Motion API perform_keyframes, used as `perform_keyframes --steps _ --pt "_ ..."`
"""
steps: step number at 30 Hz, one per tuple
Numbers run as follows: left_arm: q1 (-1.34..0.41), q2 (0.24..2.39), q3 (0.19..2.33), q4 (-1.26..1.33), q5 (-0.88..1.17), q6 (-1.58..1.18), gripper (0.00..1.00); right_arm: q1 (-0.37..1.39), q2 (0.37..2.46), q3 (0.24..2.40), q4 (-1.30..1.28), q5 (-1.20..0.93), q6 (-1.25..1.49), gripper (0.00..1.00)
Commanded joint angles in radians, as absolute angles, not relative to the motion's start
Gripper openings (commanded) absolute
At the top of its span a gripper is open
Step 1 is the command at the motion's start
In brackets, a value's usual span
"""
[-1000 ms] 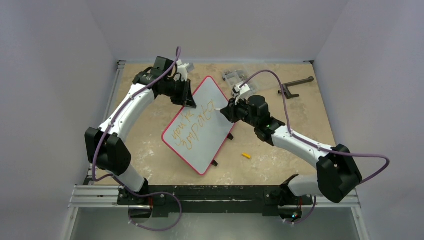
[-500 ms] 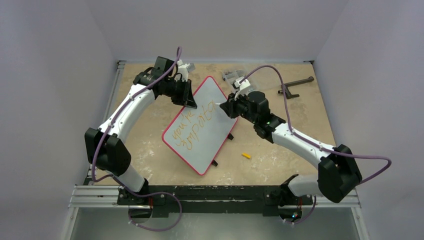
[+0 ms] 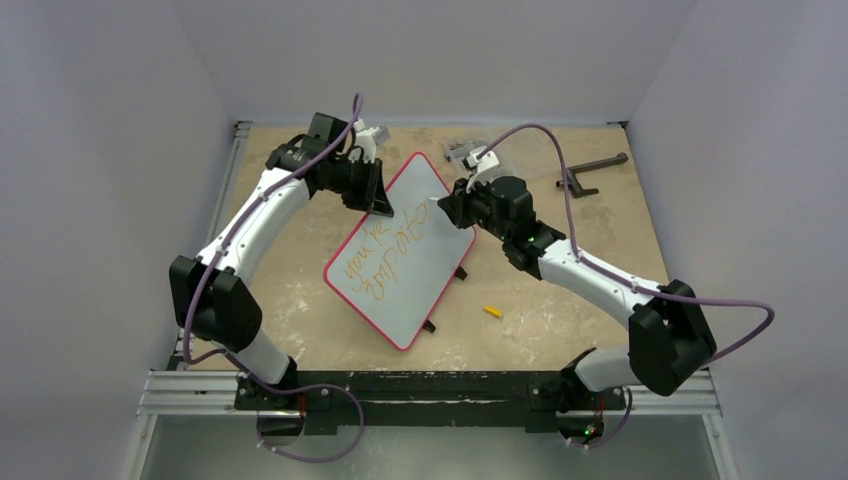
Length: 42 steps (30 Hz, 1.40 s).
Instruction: Write a sentence on the whiteboard
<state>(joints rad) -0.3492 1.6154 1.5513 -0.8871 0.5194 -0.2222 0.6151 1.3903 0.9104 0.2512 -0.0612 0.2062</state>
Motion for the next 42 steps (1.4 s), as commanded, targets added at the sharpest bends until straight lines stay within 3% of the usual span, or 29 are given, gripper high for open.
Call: perform_keyframes --steps 1,16,42 --pt "-0.354 1.594 1.559 -0.904 0.414 -0.137 0.00 0.620 1.383 0.905 0.282 -0.048 0.210 0.00" --pt "-0.354 1.589 1.559 -0.904 0.415 -0.140 0.00 0.619 1.316 0.782 0.262 -0.039 0.225 0.00" --pt "-0.354 1.593 1.557 -0.903 0.415 -0.140 0.00 0.619 1.406 0.940 0.272 -0.059 0.224 0.00"
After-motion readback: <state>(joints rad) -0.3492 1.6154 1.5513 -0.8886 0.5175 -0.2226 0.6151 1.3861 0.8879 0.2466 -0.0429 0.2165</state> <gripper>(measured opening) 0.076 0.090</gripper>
